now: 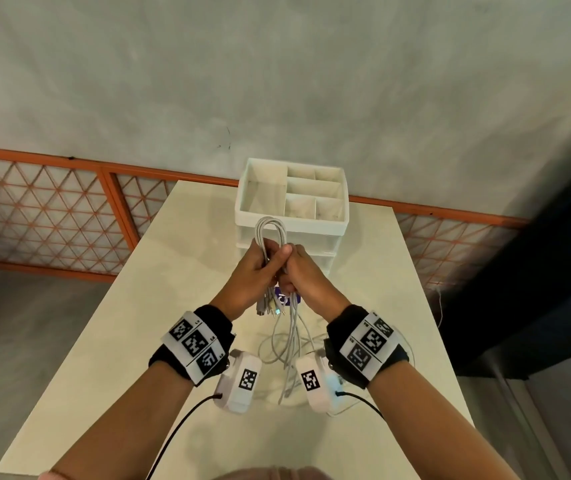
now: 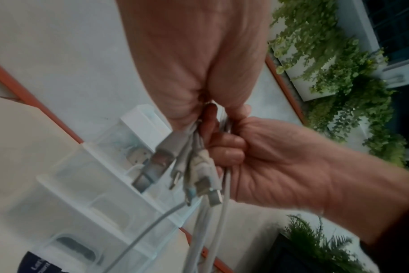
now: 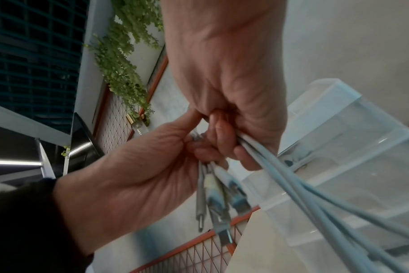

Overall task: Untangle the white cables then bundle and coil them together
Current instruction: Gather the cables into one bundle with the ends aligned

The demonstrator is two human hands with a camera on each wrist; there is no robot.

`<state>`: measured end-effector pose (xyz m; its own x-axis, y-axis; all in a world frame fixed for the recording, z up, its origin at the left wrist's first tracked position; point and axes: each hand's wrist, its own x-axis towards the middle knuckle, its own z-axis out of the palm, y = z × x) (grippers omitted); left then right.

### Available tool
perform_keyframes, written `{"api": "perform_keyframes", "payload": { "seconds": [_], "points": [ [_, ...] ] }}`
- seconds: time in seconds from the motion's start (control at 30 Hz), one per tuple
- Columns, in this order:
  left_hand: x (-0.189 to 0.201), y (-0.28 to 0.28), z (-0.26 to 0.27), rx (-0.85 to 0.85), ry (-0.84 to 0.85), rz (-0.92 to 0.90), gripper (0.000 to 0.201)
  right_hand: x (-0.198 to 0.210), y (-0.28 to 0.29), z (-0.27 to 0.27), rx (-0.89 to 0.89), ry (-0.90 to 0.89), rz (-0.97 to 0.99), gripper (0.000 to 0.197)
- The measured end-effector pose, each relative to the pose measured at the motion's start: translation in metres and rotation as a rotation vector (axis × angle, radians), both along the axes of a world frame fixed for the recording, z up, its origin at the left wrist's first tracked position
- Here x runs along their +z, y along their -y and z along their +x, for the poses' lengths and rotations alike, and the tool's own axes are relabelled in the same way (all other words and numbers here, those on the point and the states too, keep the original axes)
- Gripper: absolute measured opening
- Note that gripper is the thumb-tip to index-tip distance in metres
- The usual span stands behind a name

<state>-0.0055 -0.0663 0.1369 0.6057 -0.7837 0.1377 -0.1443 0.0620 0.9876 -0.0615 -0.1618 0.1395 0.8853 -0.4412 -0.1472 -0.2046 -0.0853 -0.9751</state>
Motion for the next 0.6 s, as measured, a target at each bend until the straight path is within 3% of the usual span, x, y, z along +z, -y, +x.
{"api": "perform_keyframes", "payload": {
  "seconds": [0.13,0.4,0.53,0.6],
  "points": [
    [-0.004,0.001,-0.003,0.022,0.045,0.044,0.039,0.0,0.001,0.0,-0.013,-0.079,0.017,0.024],
    [-0.015,0.005,0.002,0.233,0.061,0.019,0.048,0.008,-0.004,-0.002,0.005,-0.083,-0.109,0.044],
    [-0.013,0.0,0.015,0.423,0.076,-0.012,0.043,0.01,-0.001,-0.011,0.181,-0.178,-0.269,0.054],
    [-0.014,-0.003,0.022,0.528,0.056,-0.016,0.044,0.007,0.003,-0.016,0.311,-0.21,-0.312,0.038]
  ]
}}
